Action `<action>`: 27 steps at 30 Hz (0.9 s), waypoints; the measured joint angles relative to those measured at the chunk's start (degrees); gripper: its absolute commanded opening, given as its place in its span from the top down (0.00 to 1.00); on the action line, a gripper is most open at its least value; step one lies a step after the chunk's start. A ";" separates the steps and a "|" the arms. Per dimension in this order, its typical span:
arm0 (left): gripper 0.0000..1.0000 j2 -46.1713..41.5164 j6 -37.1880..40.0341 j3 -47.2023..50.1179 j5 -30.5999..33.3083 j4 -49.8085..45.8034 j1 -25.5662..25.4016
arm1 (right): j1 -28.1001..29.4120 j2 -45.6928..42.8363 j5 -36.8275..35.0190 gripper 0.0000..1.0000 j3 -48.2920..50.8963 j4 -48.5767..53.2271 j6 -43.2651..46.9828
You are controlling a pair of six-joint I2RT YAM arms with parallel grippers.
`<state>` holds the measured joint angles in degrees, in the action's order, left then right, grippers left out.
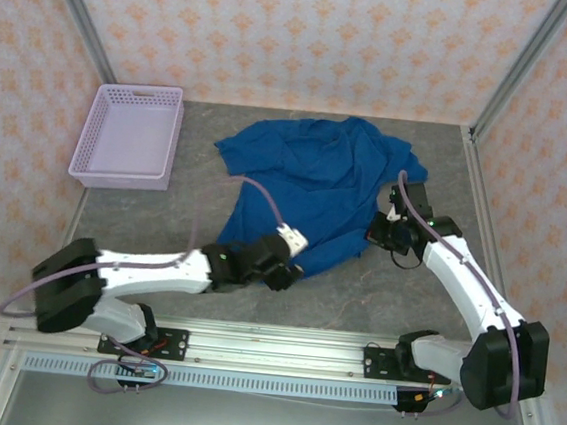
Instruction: Fold the inside-out t-shirt
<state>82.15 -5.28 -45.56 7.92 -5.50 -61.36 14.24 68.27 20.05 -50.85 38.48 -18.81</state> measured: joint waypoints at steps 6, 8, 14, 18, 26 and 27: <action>0.24 15.23 7.30 -8.15 8.61 6.49 -5.14 | -1.51 2.60 2.80 1.00 -0.66 -0.57 0.00; 0.32 18.16 8.63 -9.66 11.47 8.22 -5.25 | -1.55 2.69 3.19 1.00 -0.66 -0.57 0.02; 0.82 21.42 11.63 -11.32 16.50 11.08 -5.22 | -2.45 2.67 3.82 1.00 -0.72 -0.57 0.04; 0.96 21.03 12.04 -11.80 15.23 11.08 -3.54 | -2.62 2.67 3.56 1.00 -0.81 -0.50 0.70; 1.00 10.40 8.87 -11.61 -0.57 8.72 6.69 | -2.67 2.38 2.27 1.00 -1.66 -0.35 1.55; 1.00 9.22 8.41 -11.61 -2.16 8.72 7.72 | -2.67 2.34 2.29 1.00 -1.66 -0.46 1.53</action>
<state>91.37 3.14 -57.17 5.76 3.22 -53.65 11.57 70.61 22.35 -52.51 38.02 -17.28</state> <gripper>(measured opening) 0.045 0.046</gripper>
